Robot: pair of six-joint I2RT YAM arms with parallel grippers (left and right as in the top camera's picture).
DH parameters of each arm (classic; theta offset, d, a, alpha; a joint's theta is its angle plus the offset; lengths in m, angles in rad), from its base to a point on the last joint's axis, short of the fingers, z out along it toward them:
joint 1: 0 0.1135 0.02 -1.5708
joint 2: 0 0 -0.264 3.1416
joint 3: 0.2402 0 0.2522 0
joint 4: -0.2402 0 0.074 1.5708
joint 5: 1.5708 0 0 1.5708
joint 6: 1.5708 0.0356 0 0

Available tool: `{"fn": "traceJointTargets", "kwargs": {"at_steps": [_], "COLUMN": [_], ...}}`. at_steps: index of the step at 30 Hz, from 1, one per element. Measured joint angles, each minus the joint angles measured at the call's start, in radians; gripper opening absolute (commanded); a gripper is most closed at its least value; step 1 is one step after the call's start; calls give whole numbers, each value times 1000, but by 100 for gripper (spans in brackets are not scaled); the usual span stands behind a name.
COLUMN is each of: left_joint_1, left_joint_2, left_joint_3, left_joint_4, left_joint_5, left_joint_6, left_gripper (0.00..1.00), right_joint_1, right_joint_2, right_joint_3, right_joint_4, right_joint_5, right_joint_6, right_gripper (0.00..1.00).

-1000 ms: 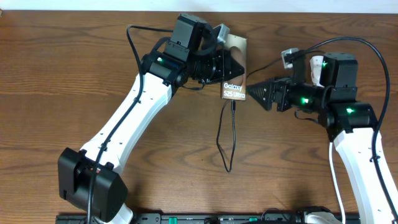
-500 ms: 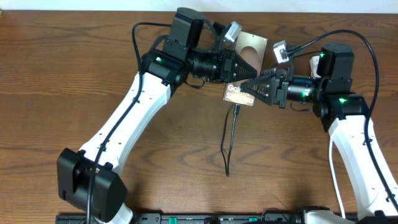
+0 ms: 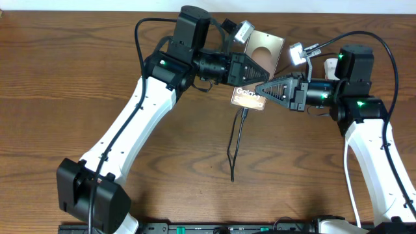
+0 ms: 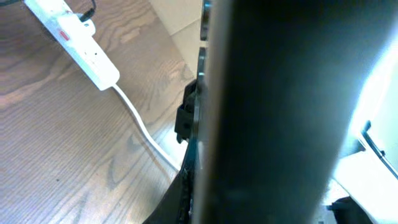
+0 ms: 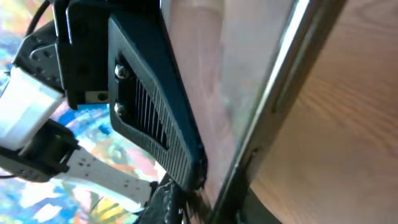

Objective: Plug charger to phone and switch on socket

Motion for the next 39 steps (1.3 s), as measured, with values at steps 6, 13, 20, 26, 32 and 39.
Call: {"fn": "traceJointTargets", "kwargs": {"at_steps": [6,13,20,26,32,39], "left_joint_1": [1,1,40,143,173,174], "left_joint_2": [0,0,0,0,0,0], "left_joint_3": [0,0,0,0,0,0], "left_joint_4": [18,20,18,-40,-114,-113], "left_joint_5": [-3,-158,-307,-369,-380,-381], "left_joint_6": [-3,-64,-79,-83,-85,-86], "left_gripper": [38,69,71,72,91,92], "right_joint_1": [1,37,40,52,105,195], "right_joint_2": [0,0,0,23,156,354], "right_joint_3": [1,1,0,0,0,0], "right_joint_4": [3,1,-95,-138,-114,60], "right_joint_5": [-5,100,254,367,402,426], "right_joint_6": [-1,-41,-56,-89,-101,-65], "right_gripper": [1,1,1,1,1,1]}}
